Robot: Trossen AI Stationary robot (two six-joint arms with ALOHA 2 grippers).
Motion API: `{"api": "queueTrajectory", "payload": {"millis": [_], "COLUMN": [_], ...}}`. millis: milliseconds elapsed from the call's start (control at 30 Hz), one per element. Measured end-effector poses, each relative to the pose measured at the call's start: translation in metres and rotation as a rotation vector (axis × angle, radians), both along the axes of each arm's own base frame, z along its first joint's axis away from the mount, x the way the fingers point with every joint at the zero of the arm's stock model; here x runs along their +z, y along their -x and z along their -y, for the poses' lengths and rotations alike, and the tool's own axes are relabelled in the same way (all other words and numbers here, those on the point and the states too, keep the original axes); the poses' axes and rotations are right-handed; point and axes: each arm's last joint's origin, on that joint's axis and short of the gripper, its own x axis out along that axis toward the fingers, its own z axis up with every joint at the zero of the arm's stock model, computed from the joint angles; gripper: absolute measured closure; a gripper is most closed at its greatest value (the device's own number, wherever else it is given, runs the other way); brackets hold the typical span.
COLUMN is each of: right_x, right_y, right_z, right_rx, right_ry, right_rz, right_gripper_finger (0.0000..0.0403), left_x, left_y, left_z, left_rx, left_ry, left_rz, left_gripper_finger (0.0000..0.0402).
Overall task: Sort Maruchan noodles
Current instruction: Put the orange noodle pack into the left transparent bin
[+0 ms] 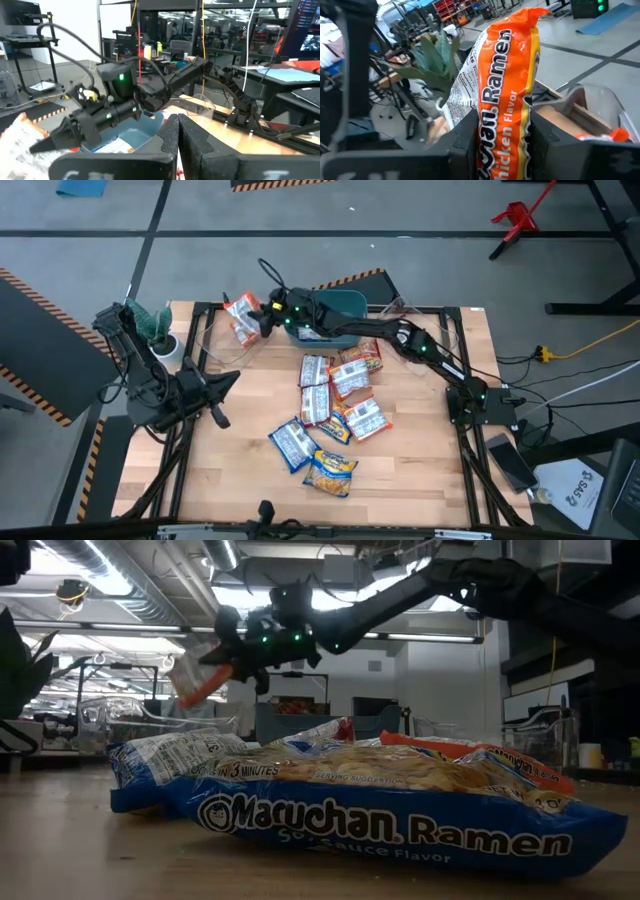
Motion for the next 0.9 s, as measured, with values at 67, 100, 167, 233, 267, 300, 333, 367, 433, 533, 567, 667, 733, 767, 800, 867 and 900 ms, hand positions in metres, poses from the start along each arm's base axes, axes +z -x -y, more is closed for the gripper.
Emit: {"api": "queueTrajectory", "payload": {"millis": [67, 100, 167, 233, 267, 300, 333, 367, 433, 533, 567, 667, 733, 767, 800, 867, 900], "right_x": [-0.004, -0.005, -0.006, -0.011, -0.015, -0.018, -0.021, -0.022, -0.020, -0.020, -0.020, -0.020, -0.020, -0.020, -0.019, -0.018, -0.018], "right_y": [-0.001, -0.001, -0.002, -0.003, -0.004, -0.004, -0.004, -0.004, -0.004, -0.004, -0.004, -0.004, -0.004, -0.004, -0.004, -0.003, -0.002], "right_z": [0.000, 0.000, -0.001, -0.001, -0.001, 0.000, -0.001, -0.001, 0.000, 0.000, 0.000, 0.000, 0.000, 0.001, 0.001, 0.004, 0.005], "right_rx": [-0.001, -0.005, 0.004, 0.014, 0.014, 0.017, 0.023, 0.023, 0.009, 0.022, 0.026, 0.021, 0.015, 0.011, 0.003, -0.017, -0.037], "right_ry": [0.005, 0.010, 0.022, 0.019, 0.025, 0.021, 0.022, 0.024, 0.049, 0.052, 0.052, 0.075, 0.101, 0.109, 0.119, 0.137, 0.139], "right_rz": [-0.013, -0.014, 0.003, -0.012, -0.014, -0.026, -0.039, -0.042, -0.046, -0.047, -0.046, -0.046, -0.054, -0.055, -0.052, -0.048, -0.050], "right_gripper_finger": [0.0308, 0.0308, 0.0308, 0.0307, 0.0307, 0.0307, 0.0307, 0.0307, 0.0305, 0.0290, 0.0281, 0.0244, 0.0217, 0.0205, 0.0193, 0.0175, 0.0169], "left_x": [0.000, 0.000, 0.000, 0.000, 0.000, 0.000, 0.000, 0.000, 0.000, 0.000, 0.000, 0.000, 0.000, 0.000, 0.000, 0.000, 0.000], "left_y": [0.000, 0.000, 0.000, 0.000, 0.000, 0.000, 0.000, 0.000, 0.000, 0.000, 0.000, 0.000, 0.000, 0.000, 0.000, 0.000, 0.000], "left_z": [0.000, 0.000, 0.000, 0.000, 0.000, 0.000, 0.000, 0.000, 0.000, 0.000, 0.000, 0.000, 0.000, 0.000, 0.000, 0.000, 0.000], "left_rx": [0.000, 0.001, 0.001, 0.001, 0.001, 0.001, 0.001, 0.001, 0.001, 0.001, 0.001, 0.001, 0.001, 0.001, 0.001, 0.001, 0.001], "left_ry": [0.000, 0.000, 0.000, 0.001, 0.001, 0.001, 0.001, 0.002, 0.001, 0.001, 0.001, 0.001, 0.001, 0.000, 0.001, 0.001, 0.001], "left_rz": [0.000, 0.000, 0.000, 0.001, 0.001, 0.000, 0.001, 0.001, 0.001, 0.001, 0.001, 0.001, 0.000, 0.000, 0.000, 0.001, 0.001], "left_gripper_finger": [0.0401, 0.0402, 0.0401, 0.0401, 0.0401, 0.0401, 0.0401, 0.0401, 0.0401, 0.0401, 0.0401, 0.0401, 0.0401, 0.0401, 0.0401, 0.0401, 0.0401]}}
